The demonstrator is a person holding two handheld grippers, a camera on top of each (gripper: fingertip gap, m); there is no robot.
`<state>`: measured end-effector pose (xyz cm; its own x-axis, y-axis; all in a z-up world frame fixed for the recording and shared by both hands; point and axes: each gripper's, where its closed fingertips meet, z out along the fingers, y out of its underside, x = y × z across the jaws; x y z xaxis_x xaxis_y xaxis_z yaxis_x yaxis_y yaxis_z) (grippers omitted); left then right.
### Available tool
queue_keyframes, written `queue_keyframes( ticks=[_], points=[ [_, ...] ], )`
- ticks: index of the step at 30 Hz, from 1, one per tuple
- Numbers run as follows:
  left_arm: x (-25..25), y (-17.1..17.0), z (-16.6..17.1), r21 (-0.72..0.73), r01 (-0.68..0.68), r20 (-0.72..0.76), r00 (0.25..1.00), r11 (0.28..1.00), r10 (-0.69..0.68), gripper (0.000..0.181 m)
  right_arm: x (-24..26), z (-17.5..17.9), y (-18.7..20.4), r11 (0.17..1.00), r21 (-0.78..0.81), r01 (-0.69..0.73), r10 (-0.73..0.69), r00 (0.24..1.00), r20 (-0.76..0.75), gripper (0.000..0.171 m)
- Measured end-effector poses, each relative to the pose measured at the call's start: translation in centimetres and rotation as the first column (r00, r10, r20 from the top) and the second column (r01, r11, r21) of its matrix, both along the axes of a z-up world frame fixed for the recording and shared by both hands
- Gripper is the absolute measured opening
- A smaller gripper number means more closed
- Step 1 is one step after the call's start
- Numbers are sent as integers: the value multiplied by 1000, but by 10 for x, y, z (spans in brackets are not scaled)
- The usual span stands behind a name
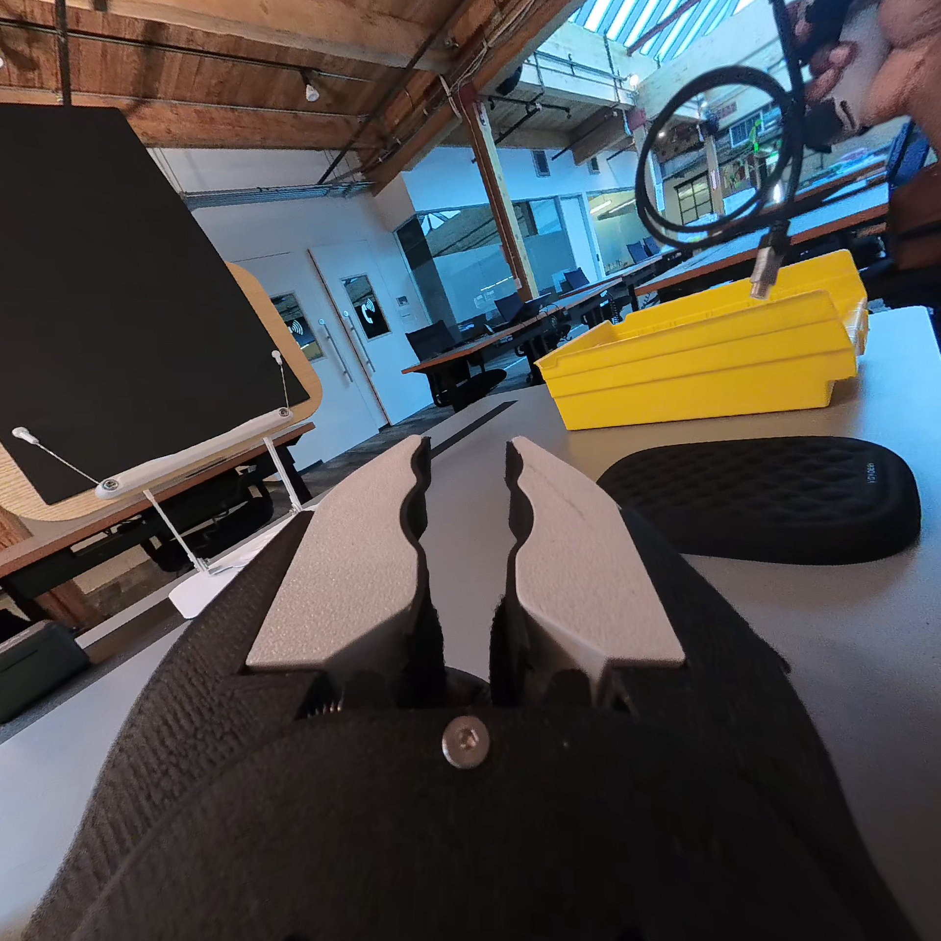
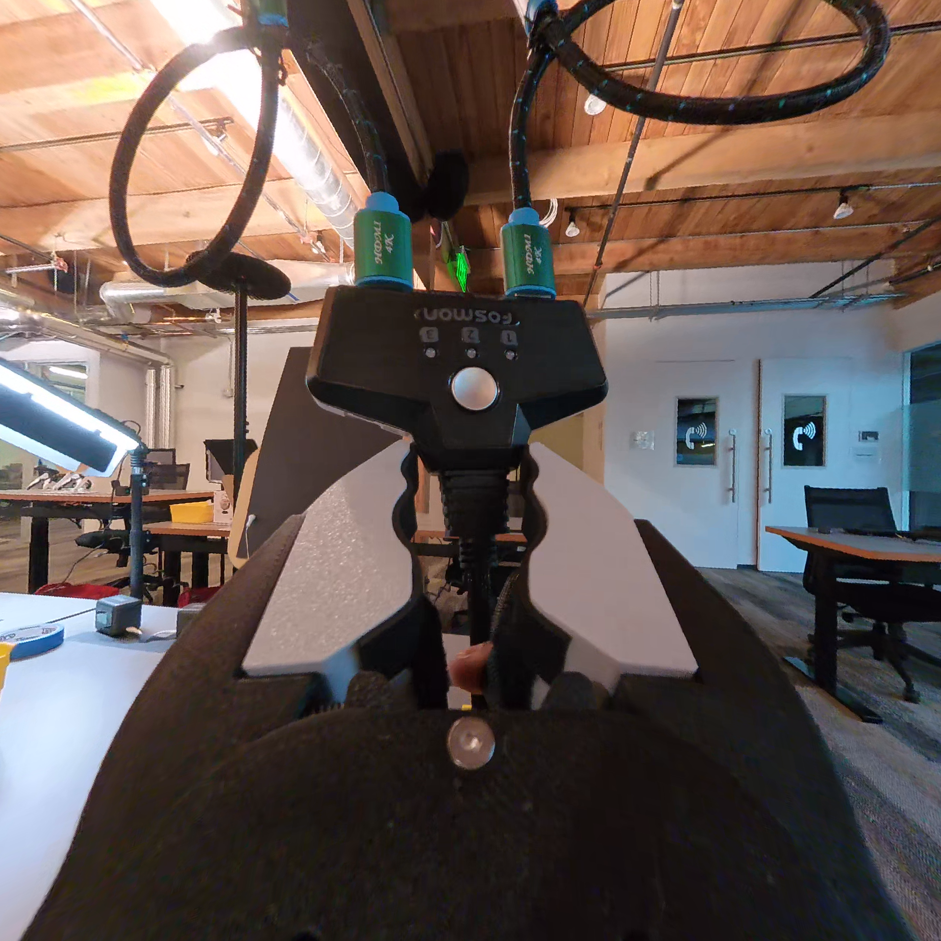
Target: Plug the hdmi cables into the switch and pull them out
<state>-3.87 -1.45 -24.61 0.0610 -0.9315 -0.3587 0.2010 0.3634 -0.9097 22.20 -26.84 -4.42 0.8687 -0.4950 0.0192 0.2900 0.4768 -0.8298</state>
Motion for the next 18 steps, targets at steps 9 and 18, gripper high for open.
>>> queue_keyframes(
  ticks=[9,18],
  points=[
    [1,-3,-2,23,7,-12,1000,1000,-7,28,18,-19,-12,995,-10,98,-98,995,15,38],
    [5,-7,-8,74,6,-44,999,997,-2,28,52,-106,-19,948,-156,277,-287,957,-43,39]
  ],
)
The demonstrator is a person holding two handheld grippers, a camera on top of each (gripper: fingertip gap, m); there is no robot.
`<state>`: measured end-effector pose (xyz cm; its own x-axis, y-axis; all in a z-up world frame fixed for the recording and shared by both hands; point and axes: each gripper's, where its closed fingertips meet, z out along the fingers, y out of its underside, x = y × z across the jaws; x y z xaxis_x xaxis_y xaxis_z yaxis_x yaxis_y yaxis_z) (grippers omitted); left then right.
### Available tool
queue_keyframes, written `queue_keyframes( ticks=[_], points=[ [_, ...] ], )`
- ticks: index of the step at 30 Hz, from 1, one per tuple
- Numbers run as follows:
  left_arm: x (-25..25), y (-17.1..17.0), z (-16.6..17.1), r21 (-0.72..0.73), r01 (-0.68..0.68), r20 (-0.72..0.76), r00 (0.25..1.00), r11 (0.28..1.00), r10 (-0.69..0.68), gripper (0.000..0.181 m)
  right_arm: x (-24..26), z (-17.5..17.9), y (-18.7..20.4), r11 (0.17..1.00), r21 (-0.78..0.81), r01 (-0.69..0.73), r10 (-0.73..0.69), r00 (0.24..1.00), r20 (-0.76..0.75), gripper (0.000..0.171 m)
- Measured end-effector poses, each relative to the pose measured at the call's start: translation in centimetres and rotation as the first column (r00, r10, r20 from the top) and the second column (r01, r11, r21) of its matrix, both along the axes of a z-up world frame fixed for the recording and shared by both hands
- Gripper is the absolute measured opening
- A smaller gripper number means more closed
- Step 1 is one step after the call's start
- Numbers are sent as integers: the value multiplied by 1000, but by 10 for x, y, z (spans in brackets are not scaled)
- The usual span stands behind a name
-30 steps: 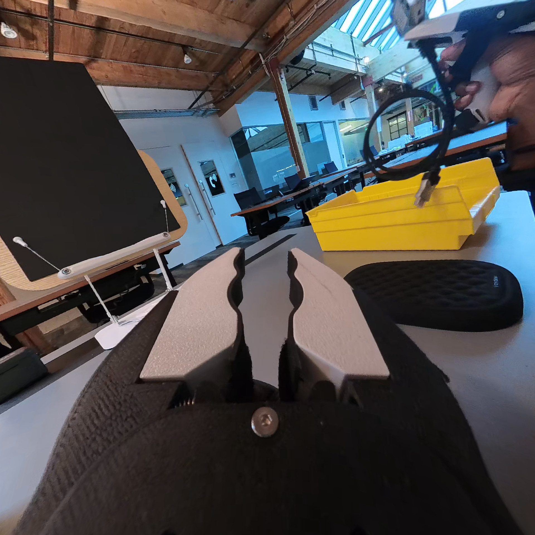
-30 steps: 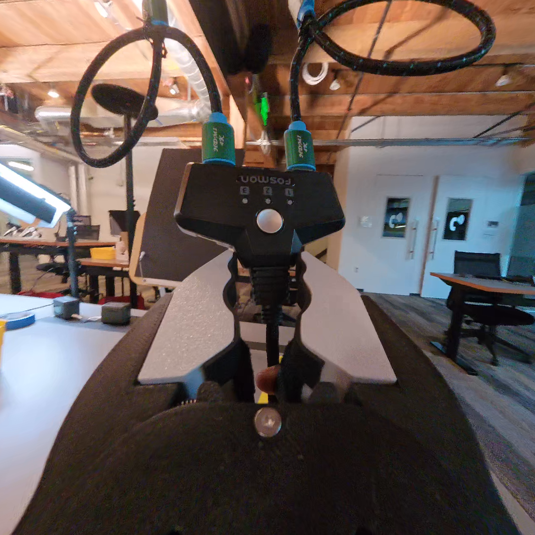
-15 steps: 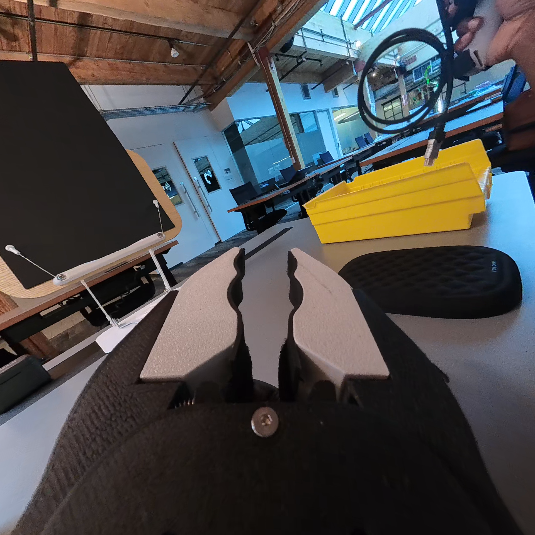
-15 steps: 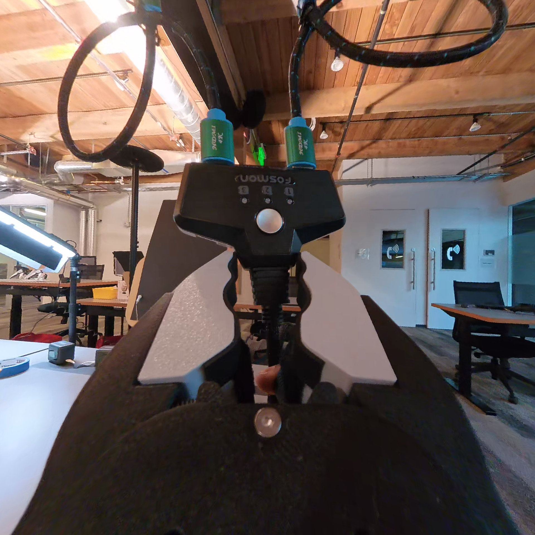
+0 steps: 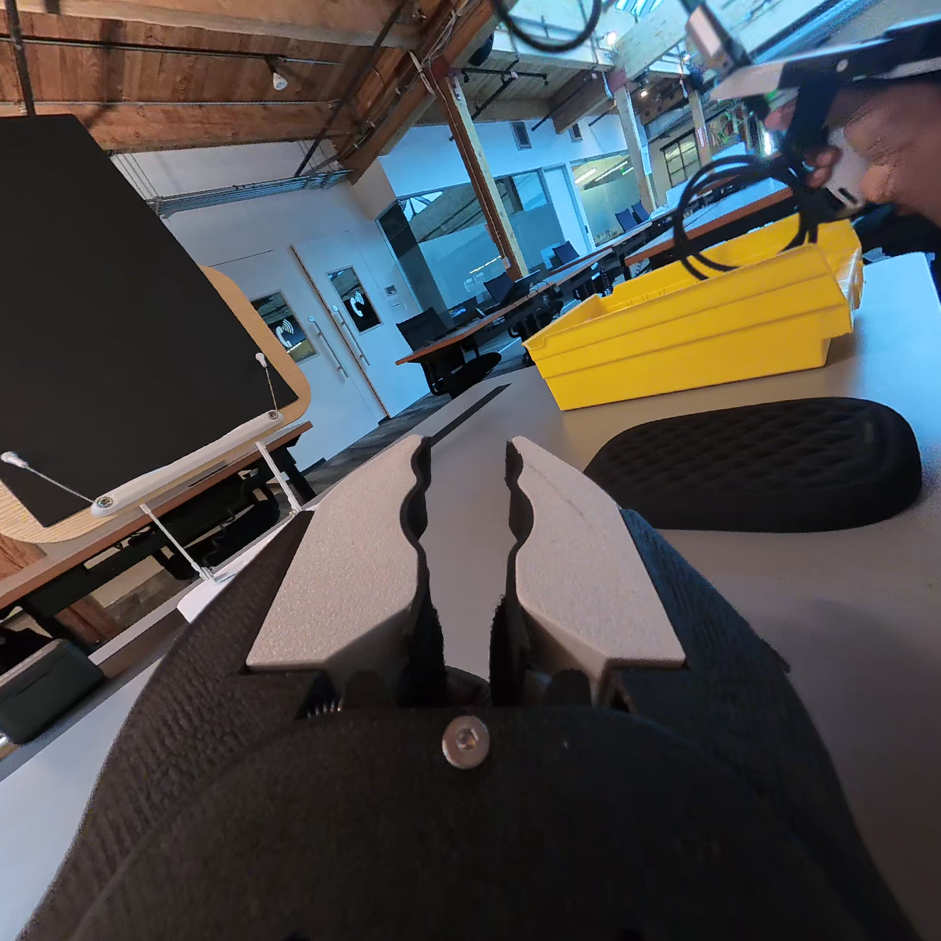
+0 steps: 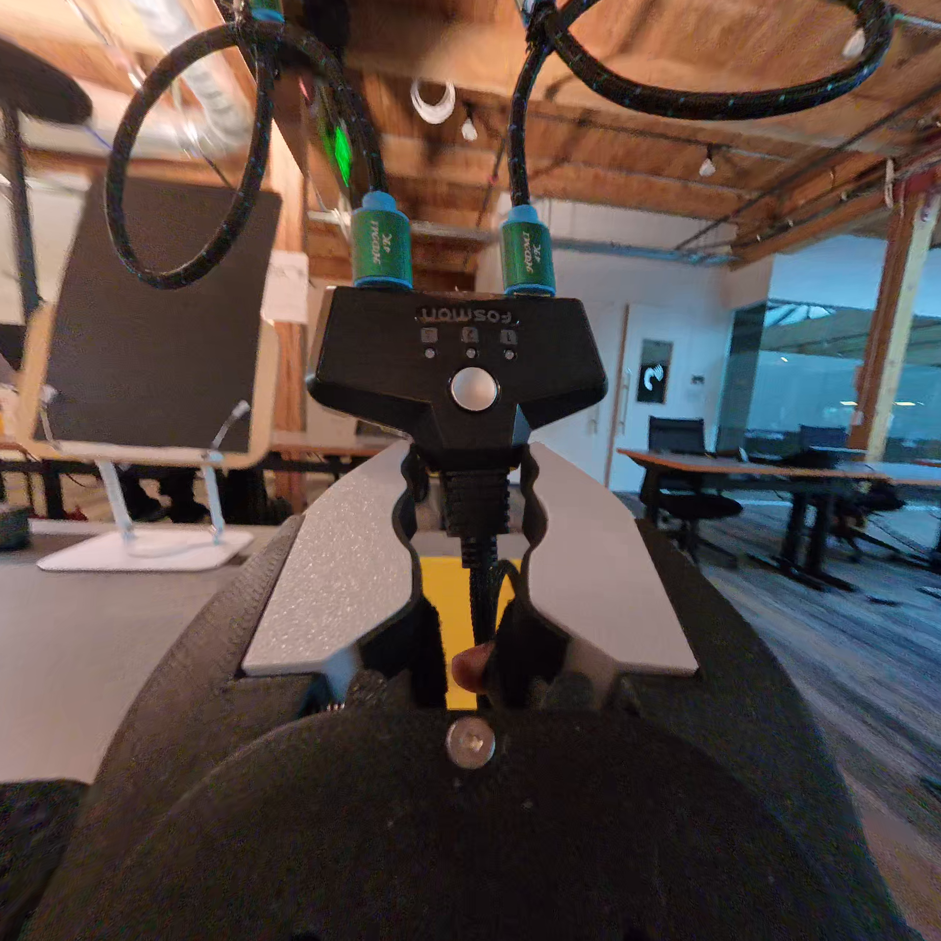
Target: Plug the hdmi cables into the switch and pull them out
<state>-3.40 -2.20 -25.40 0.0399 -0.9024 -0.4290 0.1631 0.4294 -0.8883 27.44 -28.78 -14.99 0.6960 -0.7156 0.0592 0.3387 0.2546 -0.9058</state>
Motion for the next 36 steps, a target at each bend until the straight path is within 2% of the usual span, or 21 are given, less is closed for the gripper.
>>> queue_keyframes(
  ticks=[8,15,18,21,23,28,30,33,36],
  points=[
    [1,-3,-2,28,-2,-11,1000,1000,2,28,11,-49,-3,972,-183,150,-169,981,-94,39],
    [2,-4,-3,39,-3,-13,1000,999,3,28,22,-65,1,908,-363,208,-271,953,-132,39],
    [2,-4,-3,42,-2,-14,1000,999,3,28,27,-73,5,844,-473,252,-336,936,-102,39],
    [2,-4,-3,44,-2,-14,1000,999,2,28,34,-84,10,731,-619,288,-404,913,-51,39],
    [2,-4,-3,45,-2,-13,1000,999,3,28,39,-92,18,681,-680,273,-412,910,-46,39],
    [2,-4,-3,47,-3,-14,1000,999,4,28,41,-107,41,657,-734,175,-356,930,-96,39],
    [2,-4,-3,49,-3,-14,1000,999,4,28,43,-120,46,651,-749,120,-347,925,-153,38],
    [2,-5,-4,52,-3,-15,1000,999,4,28,51,-139,52,695,-717,51,-330,909,-255,38],
    [3,-5,-4,56,-4,-17,1000,998,5,28,54,-163,56,697,-713,-82,-313,859,-405,38]
  ],
)
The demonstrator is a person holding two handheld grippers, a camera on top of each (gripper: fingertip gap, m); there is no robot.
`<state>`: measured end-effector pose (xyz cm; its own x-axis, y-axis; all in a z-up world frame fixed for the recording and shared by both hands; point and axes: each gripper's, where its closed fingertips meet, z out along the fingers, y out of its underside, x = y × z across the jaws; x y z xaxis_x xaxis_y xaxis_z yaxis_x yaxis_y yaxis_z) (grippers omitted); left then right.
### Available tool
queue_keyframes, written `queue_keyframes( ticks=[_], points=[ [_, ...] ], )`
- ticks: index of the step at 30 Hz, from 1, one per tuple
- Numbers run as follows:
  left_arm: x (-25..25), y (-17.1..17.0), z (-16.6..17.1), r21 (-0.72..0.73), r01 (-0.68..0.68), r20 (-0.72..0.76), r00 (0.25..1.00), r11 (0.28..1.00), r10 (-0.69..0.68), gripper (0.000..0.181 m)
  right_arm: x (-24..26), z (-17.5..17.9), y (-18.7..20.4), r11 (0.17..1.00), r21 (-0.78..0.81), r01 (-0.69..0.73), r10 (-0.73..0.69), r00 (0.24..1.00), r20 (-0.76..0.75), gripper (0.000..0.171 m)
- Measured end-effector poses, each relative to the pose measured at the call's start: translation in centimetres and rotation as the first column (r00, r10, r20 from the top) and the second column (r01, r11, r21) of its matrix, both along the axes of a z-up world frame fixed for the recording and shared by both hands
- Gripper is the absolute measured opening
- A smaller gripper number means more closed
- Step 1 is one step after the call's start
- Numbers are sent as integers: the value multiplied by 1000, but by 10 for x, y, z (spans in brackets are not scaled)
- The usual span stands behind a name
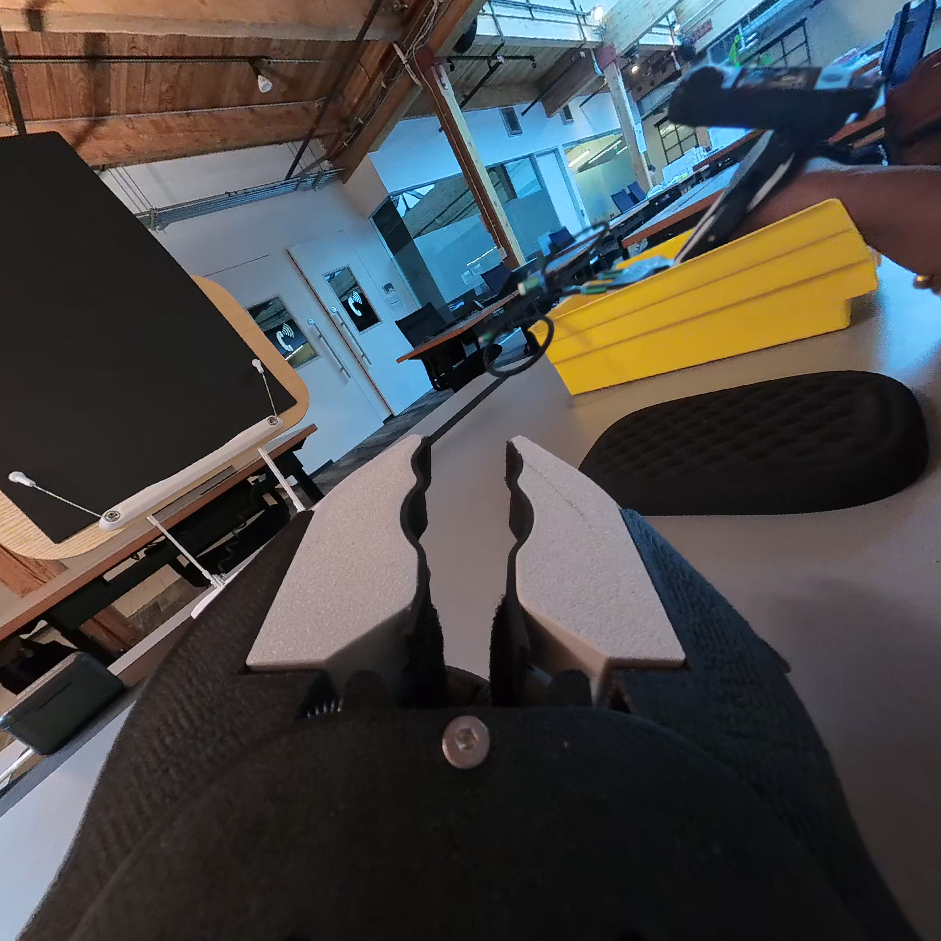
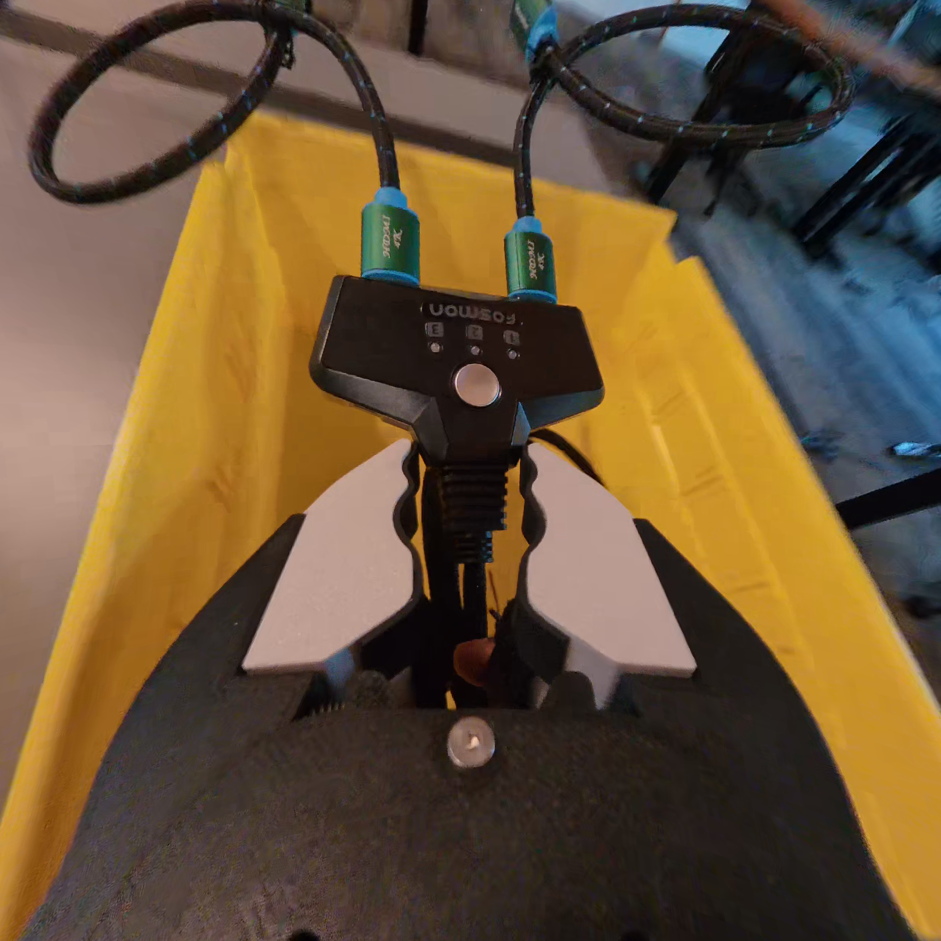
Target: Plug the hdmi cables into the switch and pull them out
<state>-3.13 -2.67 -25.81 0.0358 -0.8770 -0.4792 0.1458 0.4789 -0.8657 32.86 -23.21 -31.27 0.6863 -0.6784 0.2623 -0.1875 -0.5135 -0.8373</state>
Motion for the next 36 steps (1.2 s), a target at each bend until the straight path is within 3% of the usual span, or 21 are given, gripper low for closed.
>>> queue_keyframes(
  ticks=[5,8,10,16,21,23,26,28,29,36],
  points=[
    [1,-1,-1,10,-3,-5,1000,1000,3,28,-11,-44,19,989,71,-127,142,949,-282,35],
    [1,-1,-2,16,-4,-10,1000,1000,4,28,-17,-59,20,986,25,-166,163,911,-379,31],
    [2,-2,-2,18,-4,-11,1000,1000,4,28,-14,-54,19,987,-4,-162,152,931,-333,34],
    [2,-1,-3,20,-5,-14,1000,1000,5,28,-15,13,11,975,174,-141,163,979,-120,47],
    [2,-2,-3,33,-7,-16,1000,999,8,28,-23,66,29,938,195,-288,278,958,75,45],
    [2,-3,-4,37,-7,-17,1000,999,8,28,-18,64,47,922,148,-357,349,934,75,41],
    [2,-2,-3,40,-9,-17,1000,999,10,28,-8,32,71,888,60,-457,460,886,-57,40],
    [2,-1,-4,40,-11,-19,1000,999,12,28,5,7,74,895,-16,-447,441,888,-128,44],
    [2,-1,-4,40,-12,-19,1000,999,13,28,5,1,77,892,-8,-453,446,881,-156,37],
    [3,-2,-5,60,-15,-23,1000,998,16,28,14,-11,80,916,25,-399,396,897,-194,31]
  ],
)
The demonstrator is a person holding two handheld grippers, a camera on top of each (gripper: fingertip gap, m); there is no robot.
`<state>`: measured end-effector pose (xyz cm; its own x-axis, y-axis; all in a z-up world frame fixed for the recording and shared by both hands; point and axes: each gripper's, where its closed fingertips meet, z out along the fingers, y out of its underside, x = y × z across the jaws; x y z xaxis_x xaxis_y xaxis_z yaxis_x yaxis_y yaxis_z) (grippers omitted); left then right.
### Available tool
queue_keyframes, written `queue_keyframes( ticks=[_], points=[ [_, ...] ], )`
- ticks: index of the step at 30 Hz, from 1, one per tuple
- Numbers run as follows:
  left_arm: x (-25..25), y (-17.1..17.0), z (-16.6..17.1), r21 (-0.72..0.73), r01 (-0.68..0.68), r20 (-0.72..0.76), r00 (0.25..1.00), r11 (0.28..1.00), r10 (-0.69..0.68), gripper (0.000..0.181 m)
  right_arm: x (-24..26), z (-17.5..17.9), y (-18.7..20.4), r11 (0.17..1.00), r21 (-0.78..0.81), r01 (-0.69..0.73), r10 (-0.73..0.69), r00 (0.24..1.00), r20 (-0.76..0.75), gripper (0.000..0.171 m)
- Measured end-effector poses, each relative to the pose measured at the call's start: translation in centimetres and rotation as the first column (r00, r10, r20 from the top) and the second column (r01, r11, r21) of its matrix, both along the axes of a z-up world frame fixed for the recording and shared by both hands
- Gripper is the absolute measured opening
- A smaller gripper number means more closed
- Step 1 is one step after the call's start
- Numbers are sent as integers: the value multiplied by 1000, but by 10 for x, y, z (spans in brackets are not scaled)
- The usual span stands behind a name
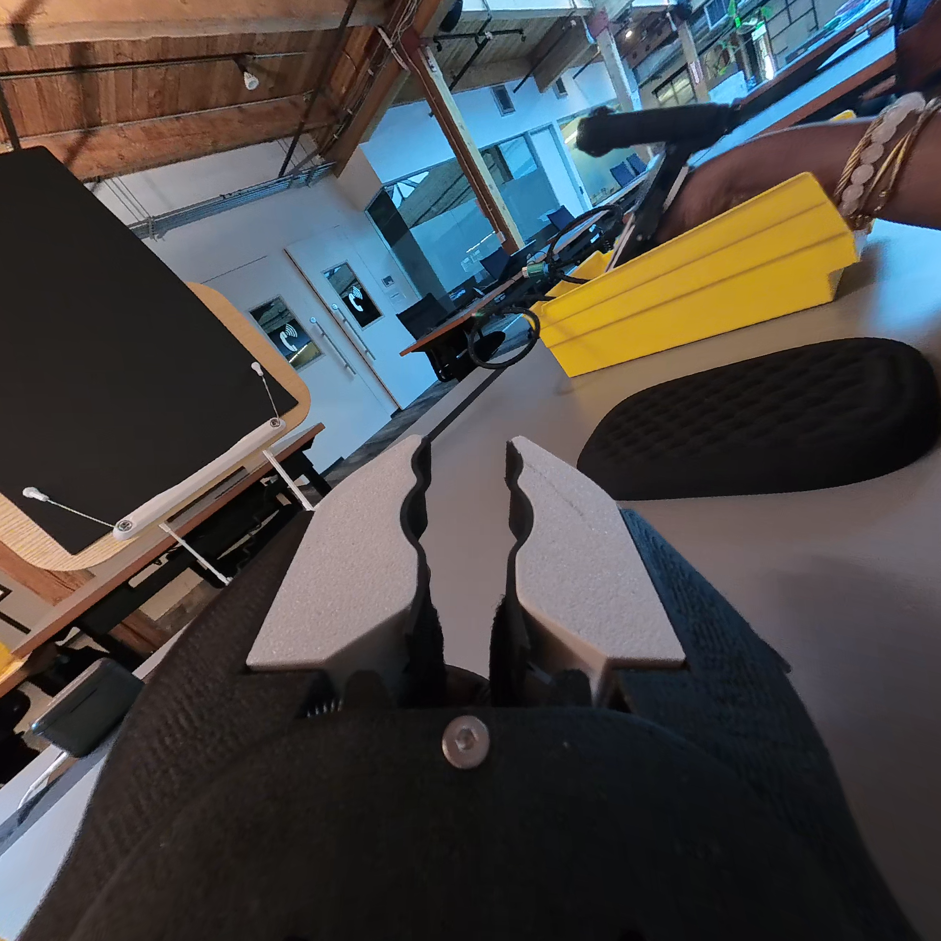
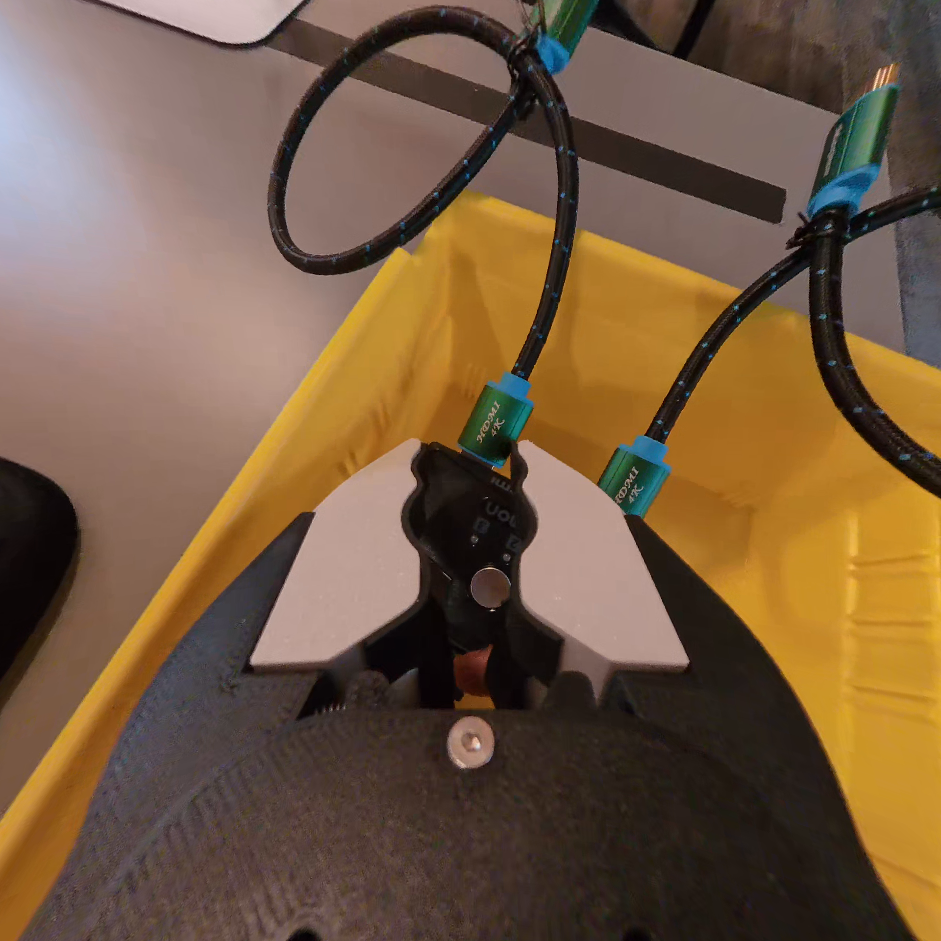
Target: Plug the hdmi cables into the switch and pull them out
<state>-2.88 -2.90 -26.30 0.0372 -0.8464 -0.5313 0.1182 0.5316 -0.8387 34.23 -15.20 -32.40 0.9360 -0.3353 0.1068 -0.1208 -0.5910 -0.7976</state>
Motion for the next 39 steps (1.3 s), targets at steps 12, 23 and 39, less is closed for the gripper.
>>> queue_keyframes(
  ticks=[12,23,39],
  points=[
    [-1,1,7,-7,-11,24,1000,1000,11,28,19,13,20,988,144,46,-55,997,56,36],
    [-35,-28,70,-32,69,135,989,997,-64,28,-74,190,-105,588,808,-24,-380,874,302,44],
    [-242,163,76,-154,-763,-144,645,627,750,29,-167,223,-166,356,888,-291,-540,711,450,28]
  ],
)
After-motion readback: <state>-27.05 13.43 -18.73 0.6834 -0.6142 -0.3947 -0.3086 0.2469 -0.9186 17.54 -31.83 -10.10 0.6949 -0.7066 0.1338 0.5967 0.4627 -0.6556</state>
